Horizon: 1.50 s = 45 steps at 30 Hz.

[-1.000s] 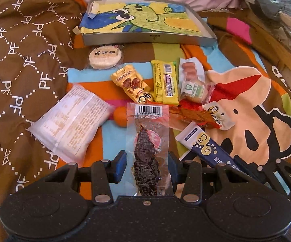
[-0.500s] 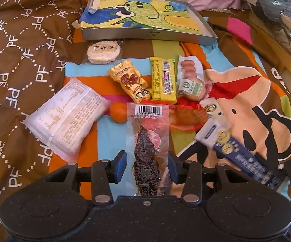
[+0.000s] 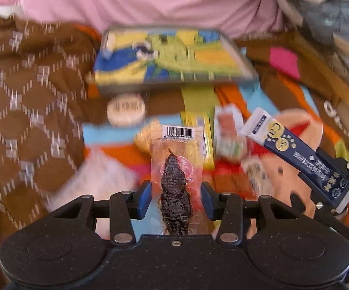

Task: Organize snacks
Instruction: 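Lower the blue stick into the metal tray with the right tool while the left tool releases the jerky there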

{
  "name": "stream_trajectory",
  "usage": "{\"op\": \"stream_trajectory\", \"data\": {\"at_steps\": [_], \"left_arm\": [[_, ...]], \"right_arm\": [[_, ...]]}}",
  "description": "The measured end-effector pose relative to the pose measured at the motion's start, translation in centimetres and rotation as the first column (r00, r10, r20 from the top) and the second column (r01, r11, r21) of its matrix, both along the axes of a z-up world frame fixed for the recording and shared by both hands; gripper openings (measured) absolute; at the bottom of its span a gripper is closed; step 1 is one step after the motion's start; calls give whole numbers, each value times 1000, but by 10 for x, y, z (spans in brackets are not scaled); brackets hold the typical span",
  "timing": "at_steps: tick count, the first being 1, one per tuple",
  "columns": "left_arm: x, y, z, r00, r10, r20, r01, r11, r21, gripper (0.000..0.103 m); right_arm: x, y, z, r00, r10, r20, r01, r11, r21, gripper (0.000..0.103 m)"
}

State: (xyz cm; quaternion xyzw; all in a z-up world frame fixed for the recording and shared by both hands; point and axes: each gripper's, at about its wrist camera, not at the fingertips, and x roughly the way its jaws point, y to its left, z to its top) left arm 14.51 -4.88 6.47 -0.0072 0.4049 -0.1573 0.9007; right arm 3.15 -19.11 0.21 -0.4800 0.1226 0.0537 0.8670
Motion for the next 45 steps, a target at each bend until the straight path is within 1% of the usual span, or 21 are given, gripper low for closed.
{"op": "stream_trajectory", "data": {"at_steps": [4, 7, 10, 13, 15, 18, 21, 24, 26, 30, 33, 36, 38, 40, 41, 42, 43, 44, 45], "left_arm": [[38, 7, 28, 998, 29, 63, -30, 1000, 10, 46], [75, 14, 42, 992, 84, 96, -82, 996, -21, 46], [114, 19, 48, 980, 128, 155, -122, 991, -49, 46], [143, 22, 49, 960, 151, 236, -135, 987, -82, 46], [164, 22, 44, 954, 159, 256, -137, 985, -103, 46], [199, 17, 32, 952, 160, 262, -133, 984, -117, 46], [231, 9, 19, 951, 158, 266, -128, 984, -127, 46], [256, -3, 2, 950, 154, 270, -123, 984, -129, 46], [268, -9, -8, 953, 151, 261, -118, 984, -136, 46], [286, -18, -27, 964, 150, 221, -116, 980, -158, 46], [293, -21, -40, 968, 147, 201, -116, 980, -158, 46], [297, -23, -49, 971, 156, 184, -125, 978, -166, 47], [300, -24, -52, 971, 168, 170, -137, 975, -177, 47], [299, -24, -52, 967, 182, 179, -148, 971, -187, 47], [299, -23, -50, 965, 189, 180, -155, 970, -188, 47], [299, -23, -49, 964, 195, 179, -160, 969, -190, 48], [298, -22, -48, 963, 200, 179, -165, 967, -193, 50], [297, -21, -47, 962, 204, 182, -167, 966, -198, 54], [295, -20, -46, 961, 207, 186, -169, 965, -200, 59]], "right_arm": [[43, 6, 22, 997, 18, 76, -21, 999, 47, 31], [81, 13, 36, 993, 33, 117, -41, 997, 65, 31], [122, 18, 42, 989, 49, 140, -56, 997, 52, 32], [165, 21, 43, 986, 52, 155, -60, 997, 46, 32], [190, 22, 38, 986, 52, 161, -62, 996, 57, 32], [225, 21, 26, 984, 46, 171, -58, 996, 65, 32], [256, 17, 12, 984, 31, 177, -41, 998, 55, 32], [285, 9, 2, 992, 1, 128, -12, 997, 80, 32], [296, 3, -4, 994, -12, 105, 3, 997, 82, 32], [309, -8, -14, 999, -37, 37, 32, 991, 130, 33], [313, -18, -14, 998, -63, 2, 62, 975, 213, 33], [320, -24, -12, 996, -86, -25, 90, 954, 286, 37], [321, -28, -12, 995, -96, -41, 104, 942, 320, 47], [323, -29, -11, 993, -108, -36, 114, 932, 344, 70], [324, -30, -10, 993, -117, -26, 118, 928, 353, 75], [322, -32, -8, 992, -128, -14, 125, 923, 363, 83], [322, -33, -7, 991, -134, -6, 126, 918, 377, 87], [319, -35, -4, 991, -136, 3, 124, 910, 396, 88], [316, -37, 1, 990, -140, 11, 123, 903, 413, 92]]}}
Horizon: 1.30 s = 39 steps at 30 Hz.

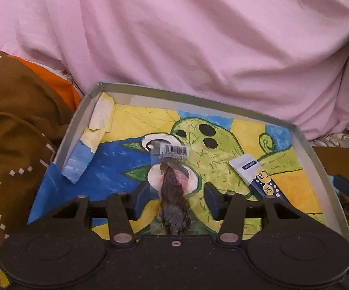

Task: Organize snacks
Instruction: 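Lower the blue stick into the metal tray with the right tool while the left tool releases the jerky there, then move both open tools back from the tray over the snack pile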

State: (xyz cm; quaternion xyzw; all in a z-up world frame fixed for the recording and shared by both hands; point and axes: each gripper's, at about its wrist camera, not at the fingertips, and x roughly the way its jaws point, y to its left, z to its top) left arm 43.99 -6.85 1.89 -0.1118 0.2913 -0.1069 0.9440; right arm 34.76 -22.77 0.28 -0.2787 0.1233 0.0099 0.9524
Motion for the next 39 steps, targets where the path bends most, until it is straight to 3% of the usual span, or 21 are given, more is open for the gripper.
{"op": "stream_trajectory", "data": {"at_steps": [2, 5, 9, 16, 23, 29, 39], "left_arm": [[-5, 2, 3, 1000, 11, 11, -11, 1000, 5, 65], [-14, 7, 9, 999, 29, 19, -29, 1000, 8, 78], [-33, 14, 20, 999, 35, 38, -36, 999, 24, 83], [-89, 23, 47, 993, 26, 114, -32, 998, 48, 86], [-156, 40, 53, 991, 33, 130, -33, 999, -7, 92], [-212, 49, 54, 989, 33, 143, -34, 999, 0, 92], [-290, 55, 50, 986, 25, 166, -23, 1000, -12, 95]], "right_arm": [[-7, -3, 7, 1000, -7, 25, 7, 1000, 26, 102], [-20, -3, 15, 999, -9, 36, 8, 999, 38, 103], [-40, -10, 23, 1000, -15, 22, 12, 992, 127, 103], [-83, -24, 55, 999, -3, 48, -12, 948, 318, 103], [-141, -22, 84, 992, 10, 122, -53, 934, 354, 103], [-193, -21, 95, 989, 3, 146, -58, 924, 378, 103], [-269, -23, 82, 994, 8, 105, -53, 899, 434, 103]]}}
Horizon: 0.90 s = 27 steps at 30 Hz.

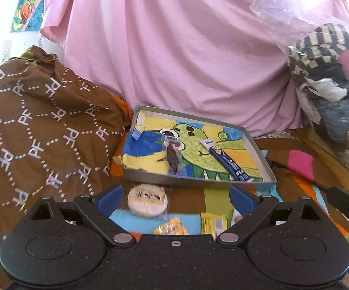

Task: Organize snacks
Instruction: 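Move both open tools back from the tray over the snack pile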

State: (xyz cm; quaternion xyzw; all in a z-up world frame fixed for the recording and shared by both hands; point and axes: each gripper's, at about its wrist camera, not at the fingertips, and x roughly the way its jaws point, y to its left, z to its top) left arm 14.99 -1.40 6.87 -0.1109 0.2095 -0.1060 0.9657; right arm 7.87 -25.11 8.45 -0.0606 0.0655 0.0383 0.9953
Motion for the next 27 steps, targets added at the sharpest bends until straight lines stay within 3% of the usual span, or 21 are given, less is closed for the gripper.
{"op": "stream_trajectory", "data": {"at_steps": [9, 18, 27], "left_arm": [[-60, 1, -28, 999, -41, 22, 39, 996, 77, 96], [-101, 10, -59, 996, -55, -65, 62, 993, 103, 95], [-119, 20, -72, 989, -28, -144, 43, 994, 102, 95]], "right_arm": [[-48, 1, -27, 996, -13, -87, 16, 999, 34, 103], [-79, 4, -48, 982, 27, -186, -19, 999, 46, 103], [-91, 10, -65, 944, 88, -317, -70, 995, 68, 103]]}}
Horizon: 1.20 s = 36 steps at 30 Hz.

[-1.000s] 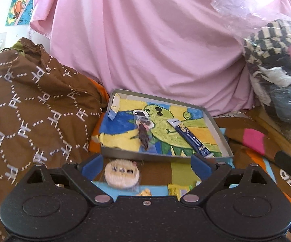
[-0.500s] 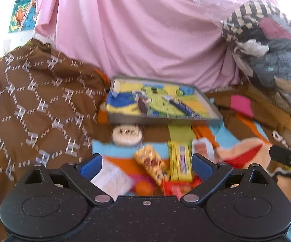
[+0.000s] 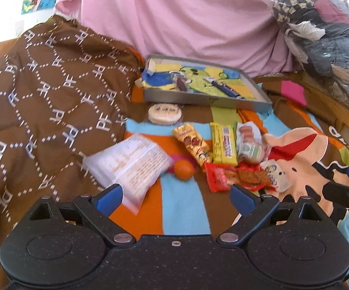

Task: Organize snacks
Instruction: 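Move both open tools back from the tray over the snack pile, then grasp the red cracker packet with the right tool while the left tool grasps the mandarin orange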

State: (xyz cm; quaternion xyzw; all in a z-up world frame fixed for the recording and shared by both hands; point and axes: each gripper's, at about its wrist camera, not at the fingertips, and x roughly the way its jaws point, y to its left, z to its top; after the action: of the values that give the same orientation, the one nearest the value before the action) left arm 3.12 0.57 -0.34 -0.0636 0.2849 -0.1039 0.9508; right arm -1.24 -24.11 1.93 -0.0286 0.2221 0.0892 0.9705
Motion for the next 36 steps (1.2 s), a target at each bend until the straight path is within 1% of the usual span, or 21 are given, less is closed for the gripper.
{"op": "stream_trajectory", "data": {"at_steps": [5, 13, 22, 24, 26, 29, 32, 34, 36], "left_arm": [[-3, 4, -4, 999, -2, -40, 2, 1000, -1, 95], [-1, 3, -10, 997, -5, -76, 7, 1000, 21, 95], [21, -9, -9, 993, -67, -94, 76, 993, 93, 95], [30, -13, -11, 991, -79, -110, 91, 989, 114, 95], [40, -15, -14, 988, -87, -124, 101, 988, 115, 95], [53, -19, -14, 986, -116, -122, 131, 984, 123, 95], [70, -26, -13, 977, -176, -120, 194, 969, 153, 95], [82, -31, -14, 968, -216, -126, 236, 957, 169, 95], [93, -35, -15, 957, -258, -133, 279, 945, 173, 95]], "right_arm": [[1, 2, -6, 997, 11, -72, -11, 1000, 9, 103], [7, 3, -13, 992, 1, -124, 0, 1000, 11, 103], [31, -6, -19, 982, 32, -185, -22, 998, 54, 103], [36, -8, -21, 980, 40, -197, -29, 998, 58, 103], [42, -11, -22, 976, 57, -209, -44, 997, 67, 103], [54, -17, -22, 970, 98, -221, -85, 994, 68, 103], [67, -21, -20, 964, 174, -203, -169, 985, 41, 103], [77, -23, -22, 943, 271, -196, -269, 962, 36, 103], [90, -23, -27, 908, 355, -222, -353, 934, 50, 103]]}}
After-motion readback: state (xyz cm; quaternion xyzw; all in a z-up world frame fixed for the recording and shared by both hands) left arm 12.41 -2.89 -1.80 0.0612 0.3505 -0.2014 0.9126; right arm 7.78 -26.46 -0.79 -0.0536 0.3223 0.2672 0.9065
